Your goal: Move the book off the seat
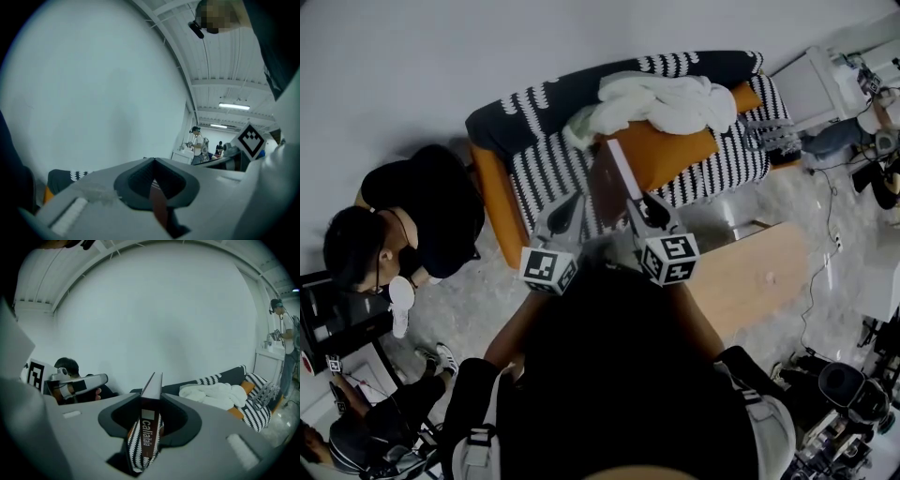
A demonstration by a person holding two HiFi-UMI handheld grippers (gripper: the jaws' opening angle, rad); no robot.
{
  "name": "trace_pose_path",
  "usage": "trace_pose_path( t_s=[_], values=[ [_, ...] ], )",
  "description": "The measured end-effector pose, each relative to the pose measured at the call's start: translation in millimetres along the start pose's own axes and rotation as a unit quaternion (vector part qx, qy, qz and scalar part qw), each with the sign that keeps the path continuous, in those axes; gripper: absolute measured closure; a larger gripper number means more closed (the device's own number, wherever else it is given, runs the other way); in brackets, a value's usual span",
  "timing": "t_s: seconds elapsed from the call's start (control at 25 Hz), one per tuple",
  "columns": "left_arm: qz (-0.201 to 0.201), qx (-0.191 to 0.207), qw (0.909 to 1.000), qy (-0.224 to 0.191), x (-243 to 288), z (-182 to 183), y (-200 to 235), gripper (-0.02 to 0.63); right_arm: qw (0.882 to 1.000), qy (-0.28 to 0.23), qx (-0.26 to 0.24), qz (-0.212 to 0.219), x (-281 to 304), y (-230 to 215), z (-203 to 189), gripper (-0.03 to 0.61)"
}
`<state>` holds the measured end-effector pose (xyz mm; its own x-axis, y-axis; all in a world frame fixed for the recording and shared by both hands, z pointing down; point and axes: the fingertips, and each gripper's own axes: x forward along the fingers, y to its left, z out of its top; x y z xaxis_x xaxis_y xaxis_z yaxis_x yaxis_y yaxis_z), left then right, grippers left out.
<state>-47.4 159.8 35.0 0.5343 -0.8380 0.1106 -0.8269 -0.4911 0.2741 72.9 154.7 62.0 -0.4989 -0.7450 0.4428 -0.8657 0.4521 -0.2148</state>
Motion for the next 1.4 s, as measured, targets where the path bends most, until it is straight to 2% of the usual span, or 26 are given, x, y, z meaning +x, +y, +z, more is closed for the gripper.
trace_pose_path(
  t_s=[0.08,0.2,0.36,0.6,0.96,1.12,1.4],
  values=[
    [-0.002,0.004,1.0000,0.003,1,-3,1,0.610,1.000,0.000,-0.001,-0.001,1,1,0,0.439],
    [-0.008,-0.021,0.9996,-0.018,2,4,1,0.609,1.000,0.000,0.001,-0.007,-1,0,-1,0.439],
    [-0.011,-0.008,0.9997,-0.020,5,9,3,0.609,1.000,-0.001,0.004,-0.014,2,0,0,0.439],
    [-0.028,-0.012,0.9995,-0.011,13,9,10,0.609,0.999,-0.006,0.010,-0.033,5,-1,7,0.439],
    [-0.095,-0.012,0.9954,0.006,40,5,8,0.609,0.995,-0.012,0.043,-0.091,0,-12,16,0.439],
    [-0.129,-0.014,0.9914,0.016,53,1,-4,0.609,0.991,-0.018,0.055,-0.119,-20,-18,12,0.439],
    [-0.164,-0.003,0.9860,0.033,65,-5,-43,0.609,0.983,-0.035,0.082,-0.158,-60,-36,-5,0.439]
  ],
)
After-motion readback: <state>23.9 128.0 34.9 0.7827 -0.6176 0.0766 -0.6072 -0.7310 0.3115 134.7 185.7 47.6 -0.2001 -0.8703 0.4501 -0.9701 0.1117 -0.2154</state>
